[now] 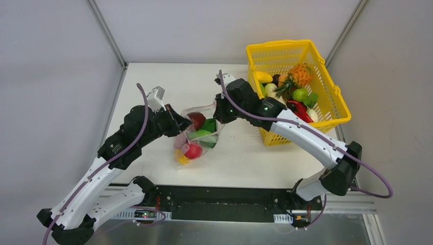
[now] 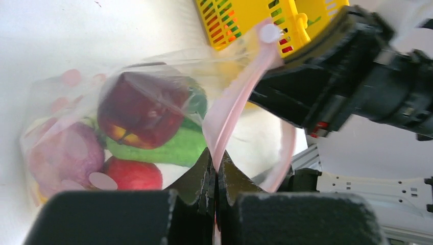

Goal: Place the food in the zip-top bag and seal the zipper
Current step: Adjust the zipper food storage bag at the center of the board.

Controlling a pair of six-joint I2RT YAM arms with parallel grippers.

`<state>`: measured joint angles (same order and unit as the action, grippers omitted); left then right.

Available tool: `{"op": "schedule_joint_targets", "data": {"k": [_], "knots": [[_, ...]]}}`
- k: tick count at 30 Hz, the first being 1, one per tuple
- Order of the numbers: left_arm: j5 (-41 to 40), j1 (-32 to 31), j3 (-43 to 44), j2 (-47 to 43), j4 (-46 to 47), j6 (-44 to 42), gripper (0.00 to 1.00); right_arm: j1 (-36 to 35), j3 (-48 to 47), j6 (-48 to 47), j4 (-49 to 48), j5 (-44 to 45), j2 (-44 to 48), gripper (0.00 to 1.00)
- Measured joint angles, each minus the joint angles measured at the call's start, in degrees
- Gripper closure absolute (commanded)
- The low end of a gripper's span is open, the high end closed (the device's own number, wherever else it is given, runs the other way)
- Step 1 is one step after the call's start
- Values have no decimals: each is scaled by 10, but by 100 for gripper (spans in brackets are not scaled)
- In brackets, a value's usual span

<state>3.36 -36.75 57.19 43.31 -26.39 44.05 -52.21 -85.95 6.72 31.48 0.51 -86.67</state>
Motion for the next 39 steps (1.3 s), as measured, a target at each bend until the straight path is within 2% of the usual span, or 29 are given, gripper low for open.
{"op": "schedule_joint_targets", "data": {"k": [3,8,15,21,23,26,27,28,29,30,31,35,39], "knots": [[-13,0,6,-3,-17,-10,100,0,16,-1,-25,-15,35,100],[-55,0,57,-3,-101,-49,100,0,10,-1,-63,-50,64,100],[-116,0,103,-16,-182,-81,100,-2,-50,13,-94,-110,3,100],[-131,0,133,-13,-210,-101,100,-2,-60,22,-98,-121,-40,94],[-132,0,137,-6,-211,-103,100,-2,-60,21,-98,-108,-46,84],[-133,0,127,-1,-211,-104,100,4,-62,16,-89,-91,-58,76],[-133,0,117,0,-209,-103,100,9,-68,14,-77,-90,-65,65],[-133,0,109,1,-206,-103,100,15,-73,11,-66,-91,-72,47],[-133,0,98,1,-198,-101,100,21,-76,10,-56,-94,-78,34],[-133,0,88,1,-191,-100,100,26,-76,11,-50,-97,-79,25],[-133,0,76,1,-183,-97,100,33,-76,5,-39,-99,-79,21],[-126,0,44,2,-156,-84,100,50,-76,-15,-8,-94,-54,16],[-112,0,35,5,-142,-76,100,61,-73,-43,16,-39,26,15]]}}
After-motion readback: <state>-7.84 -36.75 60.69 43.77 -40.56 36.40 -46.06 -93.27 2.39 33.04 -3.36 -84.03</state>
